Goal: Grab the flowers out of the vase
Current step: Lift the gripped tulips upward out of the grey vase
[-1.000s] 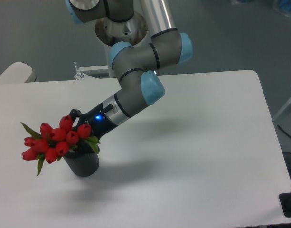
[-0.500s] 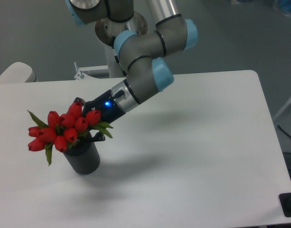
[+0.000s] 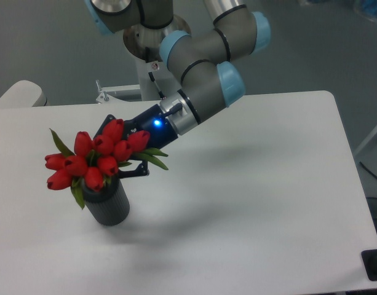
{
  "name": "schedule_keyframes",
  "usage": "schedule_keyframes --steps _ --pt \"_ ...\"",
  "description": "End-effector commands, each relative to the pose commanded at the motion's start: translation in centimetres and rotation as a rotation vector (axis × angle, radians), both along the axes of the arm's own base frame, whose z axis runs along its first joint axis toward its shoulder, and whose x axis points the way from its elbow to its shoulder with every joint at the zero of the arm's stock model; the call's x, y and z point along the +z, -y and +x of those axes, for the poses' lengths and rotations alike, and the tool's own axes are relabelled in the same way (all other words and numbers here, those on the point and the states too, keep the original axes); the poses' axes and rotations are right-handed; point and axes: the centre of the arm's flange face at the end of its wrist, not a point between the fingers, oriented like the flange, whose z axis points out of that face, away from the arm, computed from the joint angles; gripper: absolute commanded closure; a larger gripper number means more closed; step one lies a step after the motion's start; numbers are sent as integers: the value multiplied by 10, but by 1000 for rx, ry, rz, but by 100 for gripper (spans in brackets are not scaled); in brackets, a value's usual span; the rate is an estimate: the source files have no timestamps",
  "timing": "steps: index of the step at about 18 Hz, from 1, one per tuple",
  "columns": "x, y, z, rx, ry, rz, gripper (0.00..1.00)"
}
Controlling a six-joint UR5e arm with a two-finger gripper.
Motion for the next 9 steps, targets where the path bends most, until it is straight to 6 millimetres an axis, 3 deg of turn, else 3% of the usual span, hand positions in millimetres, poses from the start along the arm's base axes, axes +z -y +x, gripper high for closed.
schedule_keyframes --steps 9 --pt "42 0 -21 73 138 -80 100"
